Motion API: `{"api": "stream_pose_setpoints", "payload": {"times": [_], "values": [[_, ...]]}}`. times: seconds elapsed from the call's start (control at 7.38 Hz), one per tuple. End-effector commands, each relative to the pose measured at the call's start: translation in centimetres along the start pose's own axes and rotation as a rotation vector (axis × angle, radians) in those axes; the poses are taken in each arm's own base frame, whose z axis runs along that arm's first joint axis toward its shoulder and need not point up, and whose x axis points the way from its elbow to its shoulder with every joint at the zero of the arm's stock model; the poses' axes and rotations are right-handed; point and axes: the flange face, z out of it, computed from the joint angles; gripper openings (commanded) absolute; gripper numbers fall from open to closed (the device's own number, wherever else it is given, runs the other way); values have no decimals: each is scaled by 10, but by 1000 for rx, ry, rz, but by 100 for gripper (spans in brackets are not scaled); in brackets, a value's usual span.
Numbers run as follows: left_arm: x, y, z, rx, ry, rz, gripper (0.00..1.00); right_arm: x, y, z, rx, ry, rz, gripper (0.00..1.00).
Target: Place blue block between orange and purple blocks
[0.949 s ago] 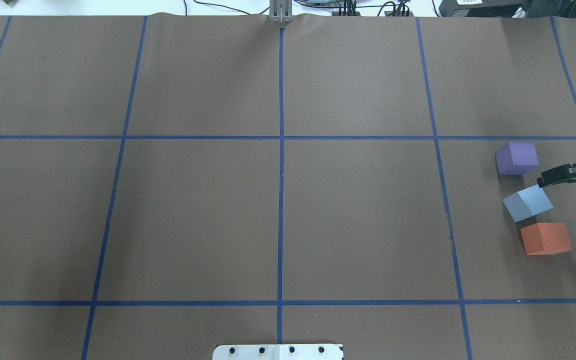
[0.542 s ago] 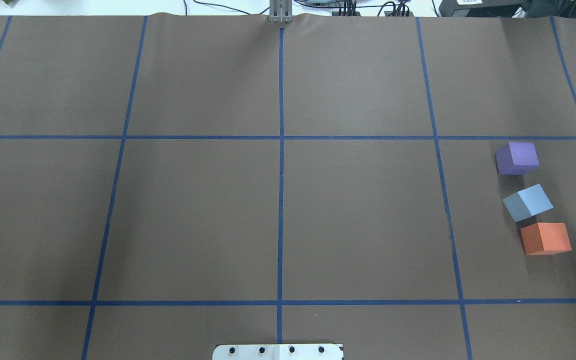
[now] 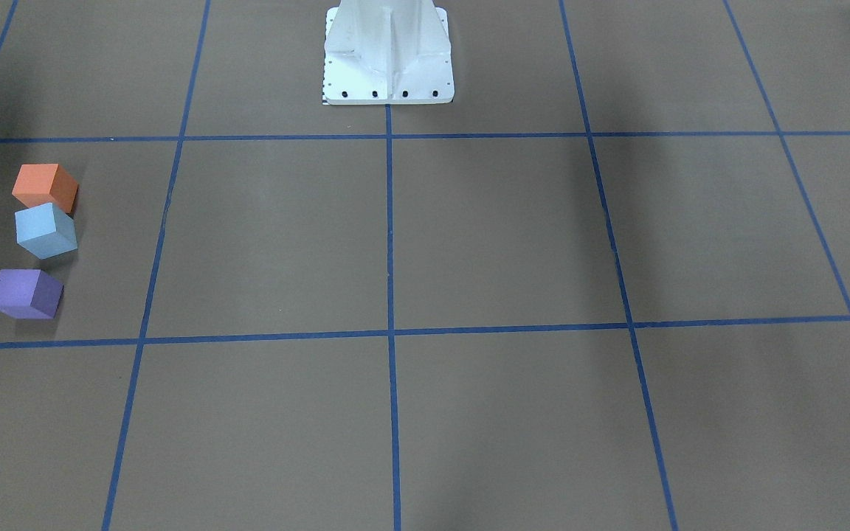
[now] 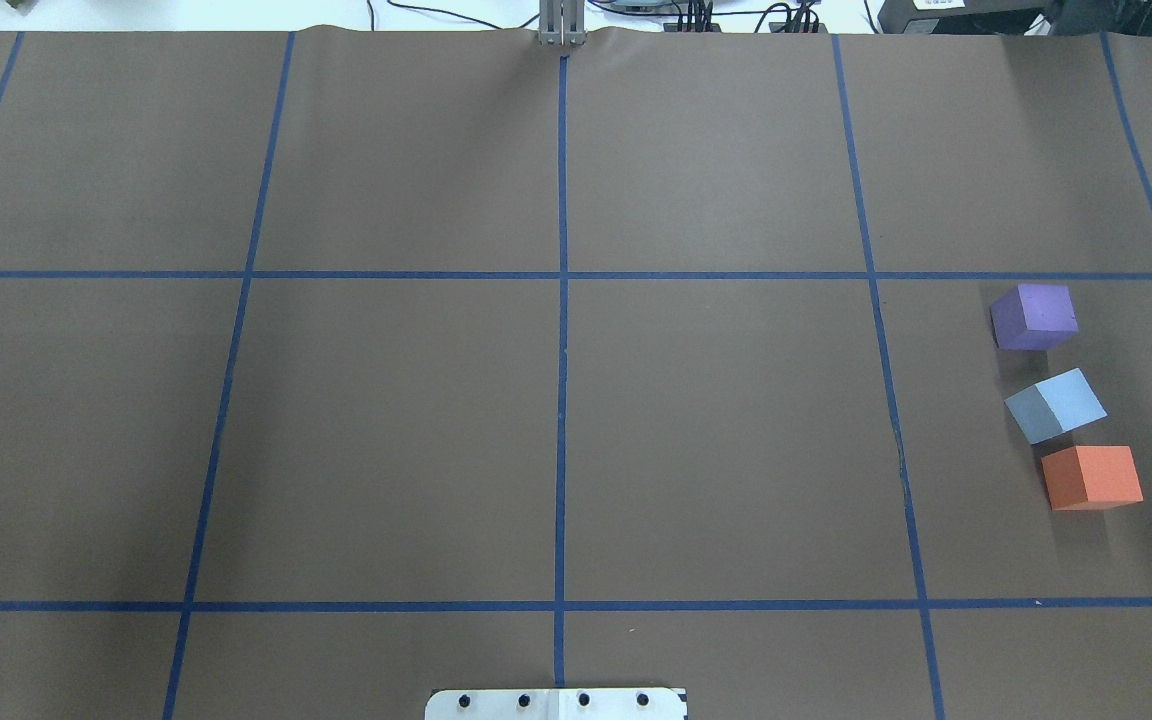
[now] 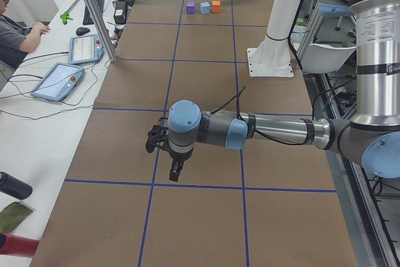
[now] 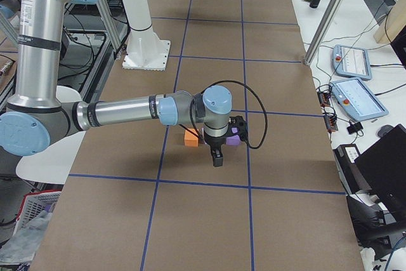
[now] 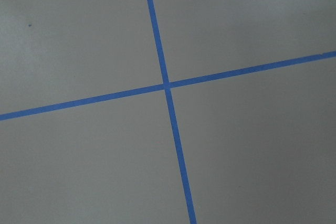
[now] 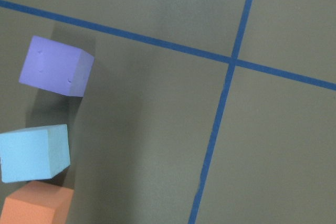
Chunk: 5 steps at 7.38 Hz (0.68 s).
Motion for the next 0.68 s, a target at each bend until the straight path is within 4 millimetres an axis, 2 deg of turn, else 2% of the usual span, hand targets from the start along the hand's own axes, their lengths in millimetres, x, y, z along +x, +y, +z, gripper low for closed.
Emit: {"api": "stream_pose_setpoints", "payload": {"times": [0.0,0.54], "values": [[3,-4,-2,5,0,-9,100,0,1,-1,0,-2,7,100],[1,1,-1,2,1,-2,100,0,1,-1,1,-2,7,100]]}}
